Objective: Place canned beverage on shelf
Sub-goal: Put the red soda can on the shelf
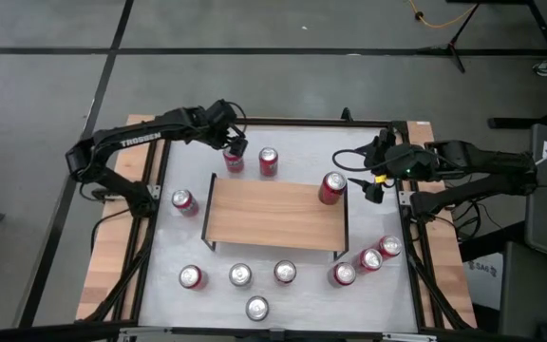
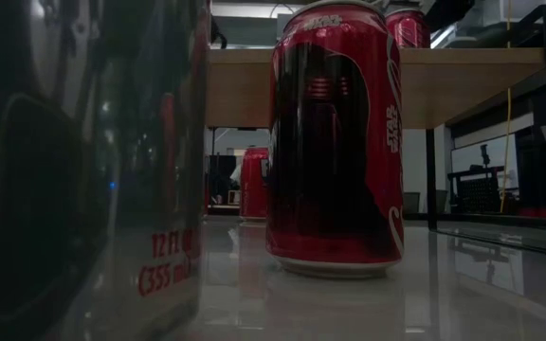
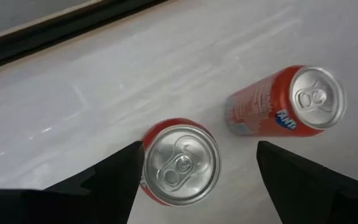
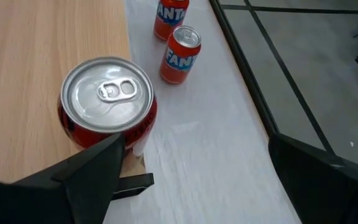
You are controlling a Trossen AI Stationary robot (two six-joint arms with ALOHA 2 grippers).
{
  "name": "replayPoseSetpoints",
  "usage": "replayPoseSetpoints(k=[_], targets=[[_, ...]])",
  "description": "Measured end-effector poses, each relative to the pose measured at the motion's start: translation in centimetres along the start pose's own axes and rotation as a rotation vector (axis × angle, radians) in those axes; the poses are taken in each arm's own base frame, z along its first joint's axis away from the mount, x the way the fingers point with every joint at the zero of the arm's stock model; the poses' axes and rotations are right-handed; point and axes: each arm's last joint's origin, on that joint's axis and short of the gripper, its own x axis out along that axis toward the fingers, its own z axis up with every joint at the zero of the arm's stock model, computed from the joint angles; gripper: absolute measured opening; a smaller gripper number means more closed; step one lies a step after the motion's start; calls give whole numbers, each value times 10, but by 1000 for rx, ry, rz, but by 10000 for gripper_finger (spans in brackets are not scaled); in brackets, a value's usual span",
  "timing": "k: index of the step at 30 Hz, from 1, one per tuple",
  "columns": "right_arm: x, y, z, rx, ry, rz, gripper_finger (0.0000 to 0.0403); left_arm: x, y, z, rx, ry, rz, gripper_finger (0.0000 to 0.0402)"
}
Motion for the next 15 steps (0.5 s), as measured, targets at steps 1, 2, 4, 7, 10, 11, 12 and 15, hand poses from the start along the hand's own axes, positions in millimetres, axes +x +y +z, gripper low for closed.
replayPoseSetpoints(k=[1, 2, 4, 7, 10, 11, 12, 15], targets=[[0, 0, 0, 0, 0, 0, 388, 2, 0, 0, 1, 5, 4, 305], [0, 0, 0, 0, 0, 0, 388, 3, 0, -1, 2, 12, 9, 305], [0, 0, 0, -1, 3, 0, 388, 6, 0, -1, 2, 22, 16, 305], [0, 0, -1, -4, 9, 0, 388, 12, -1, -1, 3, 38, 27, 305], [0, 0, -2, -6, 16, -1, 388, 20, -3, -2, 11, 59, 40, 305], [0, 0, -2, -6, 16, -1, 388, 22, -3, -3, 13, 64, 45, 305], [0, 0, -2, -6, 16, -1, 388, 25, -4, -4, 17, 70, 48, 305], [0, 0, -2, -6, 16, -1, 388, 31, -7, -6, 27, 92, 54, 305]])
